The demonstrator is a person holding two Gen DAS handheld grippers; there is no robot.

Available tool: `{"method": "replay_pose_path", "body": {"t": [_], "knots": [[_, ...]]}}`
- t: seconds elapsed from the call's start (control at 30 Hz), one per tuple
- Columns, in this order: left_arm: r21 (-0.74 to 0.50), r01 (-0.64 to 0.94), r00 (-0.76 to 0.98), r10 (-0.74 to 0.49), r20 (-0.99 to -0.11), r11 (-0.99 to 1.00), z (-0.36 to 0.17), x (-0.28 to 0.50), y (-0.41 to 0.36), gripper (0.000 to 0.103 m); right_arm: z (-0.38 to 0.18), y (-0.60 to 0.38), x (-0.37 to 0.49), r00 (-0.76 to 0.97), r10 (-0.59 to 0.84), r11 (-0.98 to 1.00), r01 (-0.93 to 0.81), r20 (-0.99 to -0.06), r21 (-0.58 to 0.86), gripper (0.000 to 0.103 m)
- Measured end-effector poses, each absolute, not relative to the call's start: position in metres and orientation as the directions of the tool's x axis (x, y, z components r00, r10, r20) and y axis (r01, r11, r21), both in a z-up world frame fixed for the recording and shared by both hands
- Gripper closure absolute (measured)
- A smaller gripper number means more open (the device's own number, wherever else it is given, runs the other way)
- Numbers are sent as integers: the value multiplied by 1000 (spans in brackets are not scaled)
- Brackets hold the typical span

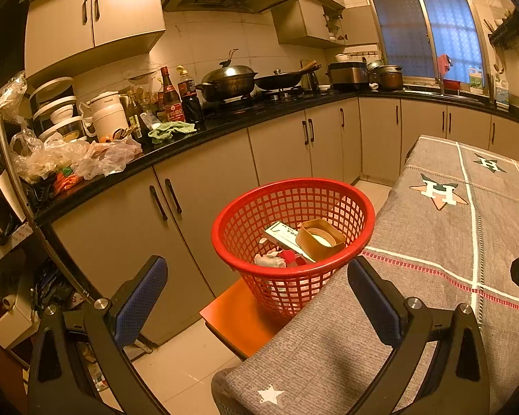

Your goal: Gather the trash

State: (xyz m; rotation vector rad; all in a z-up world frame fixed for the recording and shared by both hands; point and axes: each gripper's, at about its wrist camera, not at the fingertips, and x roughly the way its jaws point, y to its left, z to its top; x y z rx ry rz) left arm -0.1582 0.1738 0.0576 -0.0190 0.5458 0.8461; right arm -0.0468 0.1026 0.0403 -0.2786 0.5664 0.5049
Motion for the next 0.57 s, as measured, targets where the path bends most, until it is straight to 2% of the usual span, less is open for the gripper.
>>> {"method": "replay_pose_path", "body": {"t": [0.2, 0.37, 0.53, 0.57], "knots": [[198, -711, 539, 704, -462, 675, 58, -157, 172, 0, 40, 102, -47, 726, 376, 842, -527, -575, -115, 8], [215, -666, 586, 680, -442, 714, 66, -145, 153, 0, 40, 82, -34, 701, 362, 872, -488, -615, -42, 8], [218, -451, 698, 494, -519, 866, 72, -105, 104, 0, 40, 15, -18, 727, 191, 962, -273, -660, -22, 8], [198, -370, 714, 414, -565, 908, 70, -91, 89, 0, 37, -3, -14, 725, 135, 978, -205, -676, -24, 6]]}}
